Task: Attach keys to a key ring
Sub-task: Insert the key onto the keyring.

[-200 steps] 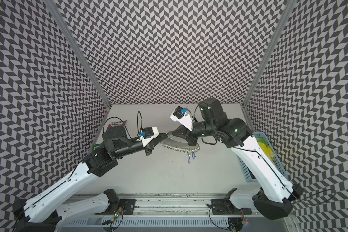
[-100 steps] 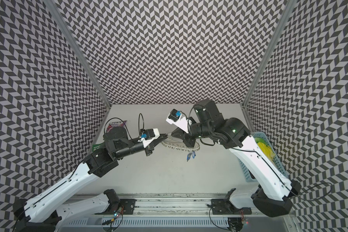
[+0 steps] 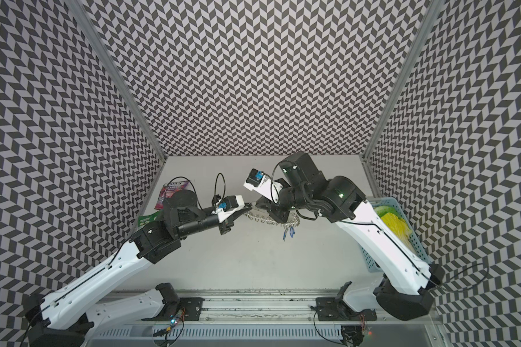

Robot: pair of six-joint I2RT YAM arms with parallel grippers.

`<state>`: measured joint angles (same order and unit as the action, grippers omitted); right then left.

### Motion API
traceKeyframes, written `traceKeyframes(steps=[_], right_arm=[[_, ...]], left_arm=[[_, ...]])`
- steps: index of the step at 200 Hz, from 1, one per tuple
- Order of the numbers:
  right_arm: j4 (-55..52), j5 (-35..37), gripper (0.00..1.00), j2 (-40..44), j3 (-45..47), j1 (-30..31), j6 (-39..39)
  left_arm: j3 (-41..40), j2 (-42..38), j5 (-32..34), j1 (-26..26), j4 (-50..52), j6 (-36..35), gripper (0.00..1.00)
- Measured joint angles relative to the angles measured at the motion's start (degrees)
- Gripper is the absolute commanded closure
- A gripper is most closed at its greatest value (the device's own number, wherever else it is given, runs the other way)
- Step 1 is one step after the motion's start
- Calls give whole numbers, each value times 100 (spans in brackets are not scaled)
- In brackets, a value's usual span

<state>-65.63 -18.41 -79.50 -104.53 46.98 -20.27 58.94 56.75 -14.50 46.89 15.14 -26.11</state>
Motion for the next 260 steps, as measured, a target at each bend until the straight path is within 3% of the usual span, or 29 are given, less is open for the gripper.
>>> traceKeyframes(steps=[80,121,150,260], right_arm=[[-107,240,100,-116,0,90,-24],[-160,343,100,-131,2,125,-20],[-166,343,100,-131,20,129,2],[942,146,100,697,1082,118,640]], left_arm=[[0,131,166,39,92,-168,92],[0,186,153,42,98,-175,100],[0,186,133,50,101,-146,100],[-39,-81,-199,13,-177,782,100]])
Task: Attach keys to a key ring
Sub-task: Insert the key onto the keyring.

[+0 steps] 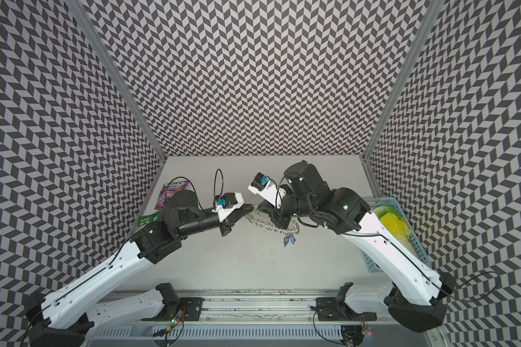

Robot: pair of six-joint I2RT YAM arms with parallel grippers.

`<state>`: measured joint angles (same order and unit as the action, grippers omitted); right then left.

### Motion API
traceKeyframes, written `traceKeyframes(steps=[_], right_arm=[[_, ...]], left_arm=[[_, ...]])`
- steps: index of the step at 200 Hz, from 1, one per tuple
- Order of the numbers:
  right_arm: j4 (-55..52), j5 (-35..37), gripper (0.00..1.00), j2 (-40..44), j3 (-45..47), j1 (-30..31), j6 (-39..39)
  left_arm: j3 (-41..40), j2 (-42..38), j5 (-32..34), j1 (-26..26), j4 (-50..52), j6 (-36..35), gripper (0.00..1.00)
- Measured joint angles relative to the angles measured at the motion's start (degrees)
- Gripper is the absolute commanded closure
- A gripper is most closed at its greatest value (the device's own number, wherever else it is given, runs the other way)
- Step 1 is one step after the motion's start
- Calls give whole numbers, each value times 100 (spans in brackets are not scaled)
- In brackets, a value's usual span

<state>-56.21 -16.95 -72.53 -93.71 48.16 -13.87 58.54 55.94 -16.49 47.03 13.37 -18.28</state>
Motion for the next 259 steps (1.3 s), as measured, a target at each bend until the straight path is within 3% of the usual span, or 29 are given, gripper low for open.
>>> traceKeyframes(steps=[62,180,259], right_arm=[[855,-304,100,321,472,-76,435],[1040,-708,100,380,498,-175,640],[68,-280,100,-247,-758,-98,63]], left_arm=[[-289,-337,50,-57,-586,396,100],[-723,-686,221,-15,-1281,544,100],[-723,-522,398,-24,-1786,485,100]])
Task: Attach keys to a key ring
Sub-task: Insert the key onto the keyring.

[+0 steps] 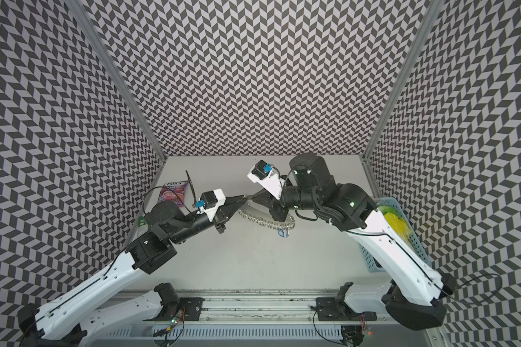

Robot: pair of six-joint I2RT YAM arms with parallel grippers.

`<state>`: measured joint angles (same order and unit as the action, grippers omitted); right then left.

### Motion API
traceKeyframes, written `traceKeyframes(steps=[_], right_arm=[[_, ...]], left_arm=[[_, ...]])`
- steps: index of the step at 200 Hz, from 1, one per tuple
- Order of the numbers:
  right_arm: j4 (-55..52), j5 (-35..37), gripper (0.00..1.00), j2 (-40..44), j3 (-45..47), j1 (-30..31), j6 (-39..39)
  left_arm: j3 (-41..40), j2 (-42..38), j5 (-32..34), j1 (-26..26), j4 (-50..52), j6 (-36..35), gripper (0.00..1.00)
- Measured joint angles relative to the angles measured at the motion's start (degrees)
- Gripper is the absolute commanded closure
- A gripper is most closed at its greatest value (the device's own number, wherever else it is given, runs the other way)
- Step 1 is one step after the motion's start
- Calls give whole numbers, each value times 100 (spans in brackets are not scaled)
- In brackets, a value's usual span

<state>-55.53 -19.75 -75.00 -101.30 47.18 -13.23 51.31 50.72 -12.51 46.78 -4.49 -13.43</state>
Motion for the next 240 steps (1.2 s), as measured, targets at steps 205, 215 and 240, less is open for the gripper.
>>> traceKeyframes(steps=[205,215,240], right_arm=[[-372,1388,100,-411,-404,402,-717],[-374,1397,100,-411,-402,409,-719],[-374,1408,100,-411,-398,413,-719]], left_arm=[[-9,387,654,-11,-247,-278,69],[-9,345,693,-11,-190,-326,69],[-9,203,754,-11,-42,-391,68]])
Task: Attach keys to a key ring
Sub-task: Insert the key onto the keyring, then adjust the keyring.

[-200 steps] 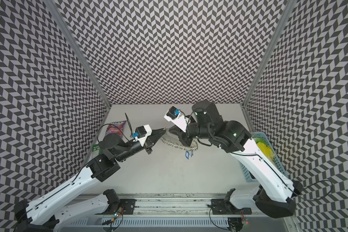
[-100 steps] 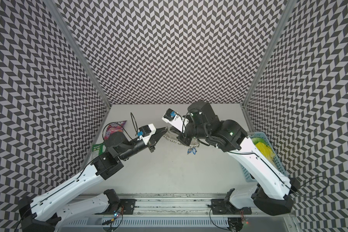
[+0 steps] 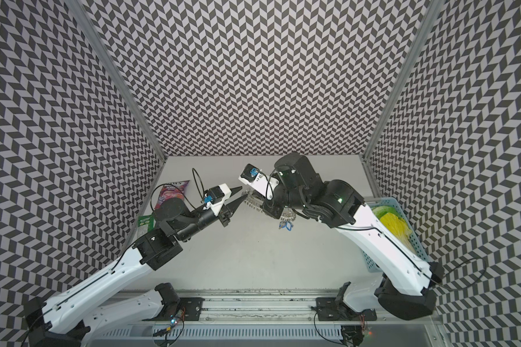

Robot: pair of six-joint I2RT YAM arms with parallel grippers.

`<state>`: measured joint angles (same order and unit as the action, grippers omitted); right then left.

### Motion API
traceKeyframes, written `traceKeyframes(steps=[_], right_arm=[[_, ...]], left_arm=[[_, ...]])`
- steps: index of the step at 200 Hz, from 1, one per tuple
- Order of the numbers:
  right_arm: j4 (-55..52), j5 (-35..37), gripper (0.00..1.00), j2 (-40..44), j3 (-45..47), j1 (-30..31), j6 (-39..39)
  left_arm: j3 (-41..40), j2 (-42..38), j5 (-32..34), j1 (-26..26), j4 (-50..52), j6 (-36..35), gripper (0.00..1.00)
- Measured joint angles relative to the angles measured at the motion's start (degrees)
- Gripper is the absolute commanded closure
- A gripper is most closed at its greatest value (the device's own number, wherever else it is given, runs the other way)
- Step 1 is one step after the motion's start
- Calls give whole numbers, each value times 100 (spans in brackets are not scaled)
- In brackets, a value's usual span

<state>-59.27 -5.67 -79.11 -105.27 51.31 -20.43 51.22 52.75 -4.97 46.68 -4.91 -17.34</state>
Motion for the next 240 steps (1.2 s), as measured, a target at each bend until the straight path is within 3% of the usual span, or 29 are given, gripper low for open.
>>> traceKeyframes(steps=[52,85,130,169,240], right_arm=[[0,31,100,2,37,2,0],[4,24,100,2,125,2,-4],[240,-210,100,142,667,2,-83],[350,-420,100,378,1010,2,-188],[481,-647,100,739,1196,2,-516]], left_arm=[[4,-361,90,-11,437,-55,66],[448,-424,94,-57,1189,210,70],[2208,409,-1060,-675,2398,776,74],[2686,549,-1646,-933,3134,1137,73],[2970,785,-2437,-960,4465,2162,81]])
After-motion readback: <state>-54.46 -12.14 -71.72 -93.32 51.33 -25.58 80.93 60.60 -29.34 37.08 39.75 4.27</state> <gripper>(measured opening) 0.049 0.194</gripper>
